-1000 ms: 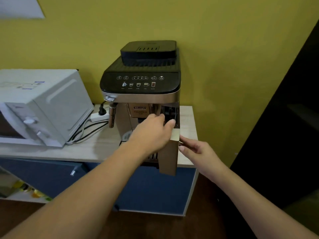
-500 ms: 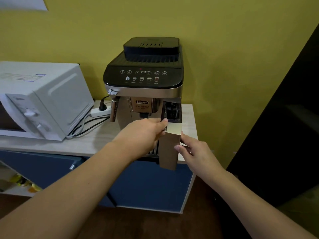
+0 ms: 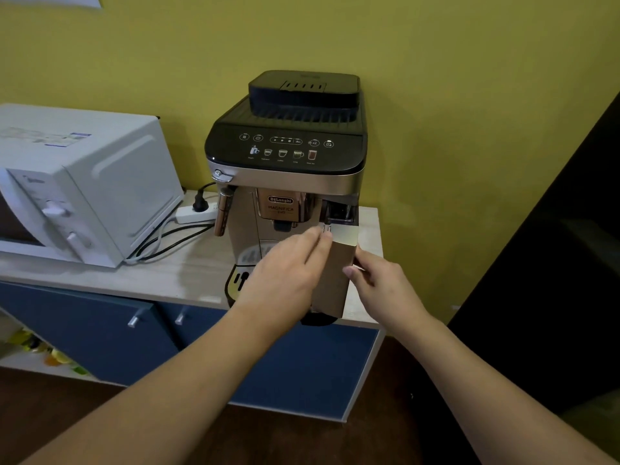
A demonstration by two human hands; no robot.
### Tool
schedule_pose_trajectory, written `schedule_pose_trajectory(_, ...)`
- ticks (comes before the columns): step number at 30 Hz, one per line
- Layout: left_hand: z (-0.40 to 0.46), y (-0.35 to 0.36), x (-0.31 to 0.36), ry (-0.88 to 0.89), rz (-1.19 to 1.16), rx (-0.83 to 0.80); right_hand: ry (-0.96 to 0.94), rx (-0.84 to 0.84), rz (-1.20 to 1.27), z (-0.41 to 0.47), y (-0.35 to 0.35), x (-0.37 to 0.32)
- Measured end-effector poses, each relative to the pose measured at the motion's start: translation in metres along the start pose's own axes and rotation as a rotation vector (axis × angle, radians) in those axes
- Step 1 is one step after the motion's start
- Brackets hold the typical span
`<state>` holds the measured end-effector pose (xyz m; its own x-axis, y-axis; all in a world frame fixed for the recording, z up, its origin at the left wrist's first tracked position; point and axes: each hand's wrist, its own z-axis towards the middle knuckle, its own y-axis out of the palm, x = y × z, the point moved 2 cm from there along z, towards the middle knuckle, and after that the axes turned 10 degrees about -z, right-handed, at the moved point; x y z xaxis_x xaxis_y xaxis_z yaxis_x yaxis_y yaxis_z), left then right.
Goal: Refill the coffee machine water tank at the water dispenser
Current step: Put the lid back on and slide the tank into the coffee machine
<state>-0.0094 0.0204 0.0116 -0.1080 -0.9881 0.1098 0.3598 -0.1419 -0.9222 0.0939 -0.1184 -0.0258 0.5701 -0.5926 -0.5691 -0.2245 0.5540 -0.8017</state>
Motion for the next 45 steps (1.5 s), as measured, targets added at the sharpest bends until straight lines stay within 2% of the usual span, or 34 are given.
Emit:
schedule_pose_trajectory(3, -0.007, 0.013, -0.009, 0.053, 0.158, -0.038, -0.017, 0.023, 0.004, 0.008, -0.001, -0.001)
schedule_pose_trajectory(10, 0.022, 0.028, -0.007, -0.05, 0.3, -0.073, -0.018, 0.051, -0.102, 0.039, 0.0, 0.008)
schedule_pose_trajectory(16, 0.061, 0.045, -0.017, -0.276, 0.114, -0.156, -0.006, 0.025, -0.181, 0.077, -0.003, 0.014)
schedule_pose_trajectory(28, 0.065, 0.061, -0.03, -0.288, 0.062, -0.196, -0.055, 0.094, -0.158, 0.084, 0.008, 0.026)
schedule_pose_trajectory(45, 0.065, 0.067, -0.033, -0.276, 0.093, -0.209, -0.01, 0.104, -0.129, 0.086, 0.014, 0.029)
